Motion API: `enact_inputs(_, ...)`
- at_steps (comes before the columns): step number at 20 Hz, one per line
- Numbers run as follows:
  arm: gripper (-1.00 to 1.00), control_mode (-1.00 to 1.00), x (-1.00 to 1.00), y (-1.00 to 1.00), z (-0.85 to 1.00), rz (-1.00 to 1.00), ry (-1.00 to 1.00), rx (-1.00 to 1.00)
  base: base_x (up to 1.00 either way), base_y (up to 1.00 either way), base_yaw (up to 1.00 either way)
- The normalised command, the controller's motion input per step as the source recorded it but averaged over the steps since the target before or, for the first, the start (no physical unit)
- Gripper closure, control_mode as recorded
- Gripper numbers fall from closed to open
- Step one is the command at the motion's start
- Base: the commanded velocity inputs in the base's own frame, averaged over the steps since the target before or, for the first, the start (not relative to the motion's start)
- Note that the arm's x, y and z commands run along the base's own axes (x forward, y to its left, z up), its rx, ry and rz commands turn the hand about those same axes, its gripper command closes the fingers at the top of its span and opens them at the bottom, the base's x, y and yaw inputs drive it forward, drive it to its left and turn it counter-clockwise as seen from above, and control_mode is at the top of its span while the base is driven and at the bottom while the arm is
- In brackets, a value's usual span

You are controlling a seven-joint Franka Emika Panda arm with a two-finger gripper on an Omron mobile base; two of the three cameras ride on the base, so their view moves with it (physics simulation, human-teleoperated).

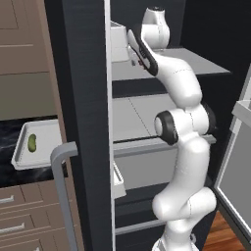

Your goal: Place one cucumber and one chicken drumstick in each tupperware on the nearby counter, to pack two identical lunches.

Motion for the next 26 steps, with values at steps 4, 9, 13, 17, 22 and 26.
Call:
enact_inputs(4,-1.0,-1.0,0.14,0.07,-0.58,-0.02,-0.02,-0.05,0.0,0.0,0.0)
enact_inputs(9,1.0,-1.0,0.55,0.11,-0.66,0.0,-0.05,-0.03,0.0,0.0,0.0)
enact_inputs(13,1.0,-1.0,0.23,0.01,-0.16,0.0,-0.06,0.0,0.0,0.0,0.0)
enact_inputs(17,1.0,-1.0,-0.25,0.0,-0.12,0.0,-0.01,0.0,0.0,0.0,0.0)
enact_inputs(22,1.0,-1.0,-1.0,-0.07,-0.21,0.0,-0.04,0.0,0.0,0.0,0.0)
enact_inputs(26,1.0,-1.0,-1.0,-0.03,-0.23,0.0,-0.16,0.0,0.0,0.0,0.0)
